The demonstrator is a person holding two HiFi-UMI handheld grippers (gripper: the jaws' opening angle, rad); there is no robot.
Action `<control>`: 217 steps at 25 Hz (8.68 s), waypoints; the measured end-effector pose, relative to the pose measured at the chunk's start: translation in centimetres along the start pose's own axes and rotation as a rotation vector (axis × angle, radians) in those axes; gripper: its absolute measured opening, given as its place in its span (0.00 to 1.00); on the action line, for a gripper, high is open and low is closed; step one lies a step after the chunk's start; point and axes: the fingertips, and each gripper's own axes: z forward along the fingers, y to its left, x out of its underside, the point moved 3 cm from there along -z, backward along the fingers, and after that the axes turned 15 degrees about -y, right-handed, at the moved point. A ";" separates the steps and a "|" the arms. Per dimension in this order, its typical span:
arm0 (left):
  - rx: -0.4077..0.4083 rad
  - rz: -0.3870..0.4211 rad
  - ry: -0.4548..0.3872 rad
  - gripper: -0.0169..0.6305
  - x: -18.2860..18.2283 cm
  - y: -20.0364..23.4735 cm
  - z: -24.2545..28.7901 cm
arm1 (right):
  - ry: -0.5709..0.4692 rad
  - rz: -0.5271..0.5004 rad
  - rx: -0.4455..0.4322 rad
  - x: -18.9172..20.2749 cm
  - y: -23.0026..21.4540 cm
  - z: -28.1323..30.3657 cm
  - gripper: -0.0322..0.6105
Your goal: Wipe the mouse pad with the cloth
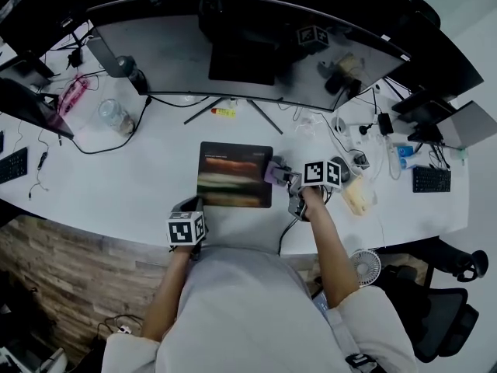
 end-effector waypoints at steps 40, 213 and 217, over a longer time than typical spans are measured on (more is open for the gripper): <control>0.017 -0.011 -0.001 0.03 0.1 0.3 0.1 | 0.229 -0.079 -0.249 9.9 15.6 11.9 0.33; 0.093 0.063 -0.004 0.03 0.4 0.1 -0.1 | 0.224 -0.229 -0.165 14.7 12.5 7.1 0.33; 0.093 0.061 -0.002 0.03 0.4 0.1 0.0 | 0.233 -0.207 -0.162 14.5 12.3 7.1 0.33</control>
